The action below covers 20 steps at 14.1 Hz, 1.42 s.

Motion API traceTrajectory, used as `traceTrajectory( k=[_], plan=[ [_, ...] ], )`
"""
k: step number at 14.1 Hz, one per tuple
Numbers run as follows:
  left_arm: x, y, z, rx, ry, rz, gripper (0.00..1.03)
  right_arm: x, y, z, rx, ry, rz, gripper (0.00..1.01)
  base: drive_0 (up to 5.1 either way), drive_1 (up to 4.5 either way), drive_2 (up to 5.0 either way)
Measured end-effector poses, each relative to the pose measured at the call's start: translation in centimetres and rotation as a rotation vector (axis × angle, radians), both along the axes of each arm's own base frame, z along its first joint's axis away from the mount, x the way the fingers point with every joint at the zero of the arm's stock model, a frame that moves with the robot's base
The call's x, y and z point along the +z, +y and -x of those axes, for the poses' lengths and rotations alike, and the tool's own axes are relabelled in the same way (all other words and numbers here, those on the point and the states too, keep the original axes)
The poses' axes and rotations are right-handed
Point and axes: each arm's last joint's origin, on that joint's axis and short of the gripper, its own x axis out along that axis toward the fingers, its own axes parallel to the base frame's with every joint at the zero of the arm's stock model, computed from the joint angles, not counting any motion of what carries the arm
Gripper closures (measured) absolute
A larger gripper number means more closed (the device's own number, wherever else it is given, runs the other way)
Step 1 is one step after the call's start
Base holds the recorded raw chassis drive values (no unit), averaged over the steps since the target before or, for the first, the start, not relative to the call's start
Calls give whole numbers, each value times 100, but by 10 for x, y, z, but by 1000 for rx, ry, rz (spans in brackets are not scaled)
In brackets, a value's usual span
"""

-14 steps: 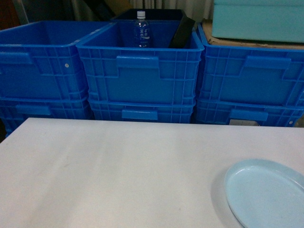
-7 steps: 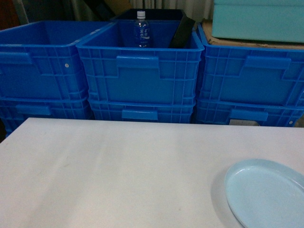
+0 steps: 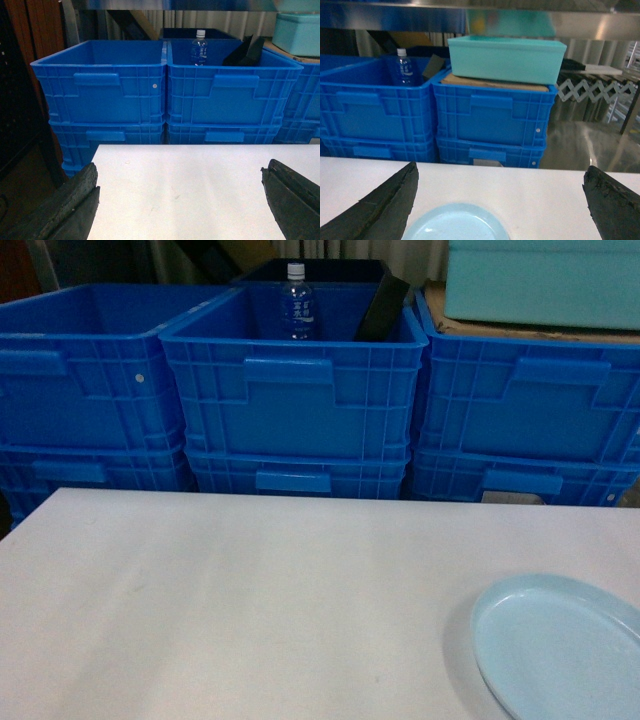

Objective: Place blue tray on left shelf second layer neatly

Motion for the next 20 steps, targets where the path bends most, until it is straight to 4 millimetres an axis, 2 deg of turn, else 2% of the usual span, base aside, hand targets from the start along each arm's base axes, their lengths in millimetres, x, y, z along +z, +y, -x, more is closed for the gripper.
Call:
traceTrajectory(
  k=[2,9,11,13,14,15,16,18,20],
  plan=[
    [0,0,0,0,0,0,5,-14,-8,-22,-46,123,-6,3,0,0,0],
    [0,0,0,0,0,0,5,-15,-8,-23,-32,132,-7,3,0,0,0],
    [0,0,0,0,0,0,5,-17,-5,-30,33,237,-29,3,0,0,0],
    [0,0,0,0,0,0,5,3,-2,-69,105,287,-84,3,0,0,0],
    [0,0,0,0,0,0,5,8,4,-98,137,401,-120,3,0,0,0],
    [0,0,0,0,0,0,5,12,7,-140,129,592,-201,3,0,0,0],
    [0,0,0,0,0,0,5,13,6,-159,113,655,-245,3,0,0,0],
    [0,0,0,0,0,0,5,6,4,-188,76,715,-316,3,0,0,0],
    [0,0,0,0,0,0,5,-22,-9,-198,0,782,-339,3,0,0,0]
  ],
)
